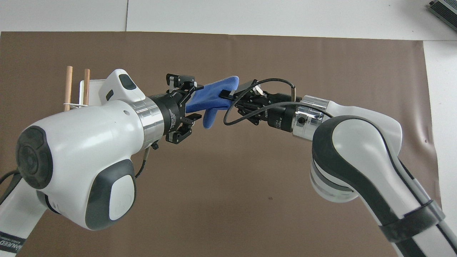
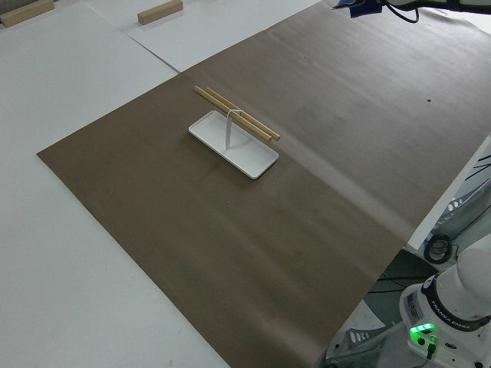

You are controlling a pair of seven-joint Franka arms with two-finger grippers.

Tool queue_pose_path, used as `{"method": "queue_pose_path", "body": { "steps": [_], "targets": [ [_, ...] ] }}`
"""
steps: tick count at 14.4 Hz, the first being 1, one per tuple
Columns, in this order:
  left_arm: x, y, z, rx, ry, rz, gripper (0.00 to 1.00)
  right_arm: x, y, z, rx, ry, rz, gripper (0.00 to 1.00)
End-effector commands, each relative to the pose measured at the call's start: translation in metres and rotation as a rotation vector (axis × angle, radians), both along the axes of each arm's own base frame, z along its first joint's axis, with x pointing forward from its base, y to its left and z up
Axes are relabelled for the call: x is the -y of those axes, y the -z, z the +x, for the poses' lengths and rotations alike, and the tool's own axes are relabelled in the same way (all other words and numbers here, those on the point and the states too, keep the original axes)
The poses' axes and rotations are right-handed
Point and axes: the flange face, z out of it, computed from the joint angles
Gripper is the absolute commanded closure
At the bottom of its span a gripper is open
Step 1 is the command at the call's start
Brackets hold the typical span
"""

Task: Right arm passes towel to left arm to hang
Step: 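Grasp the towel with the left gripper beside the right gripper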

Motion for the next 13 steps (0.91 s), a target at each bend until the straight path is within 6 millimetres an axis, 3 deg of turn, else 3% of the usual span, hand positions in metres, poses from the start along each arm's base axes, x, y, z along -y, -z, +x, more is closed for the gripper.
{"method": "queue_pose_path", "body": {
  "steps": [1,10,11,12,13],
  "targets": [
    [0.0,0.005,0.003,0.009,-0.024,-0.027,1.0,0.0,0.0,0.002,0.025,0.016,0.01,1.0],
    [-0.005,0.005,0.006,0.038,0.002,-0.005,1.0,0.003,0.001,0.004,0.033,0.035,-0.012,1.0],
    [-0.011,0.005,0.01,0.045,-0.001,-0.001,1.0,0.004,0.001,0.004,0.035,0.036,-0.016,0.68],
    [-0.019,0.011,0.013,0.057,0.014,0.019,1.0,0.006,0.001,0.005,0.04,0.039,-0.025,0.01],
    [-0.029,0.016,0.016,0.069,0.016,0.034,1.0,0.008,0.001,0.006,0.064,0.038,-0.062,0.0]
  ]
}}
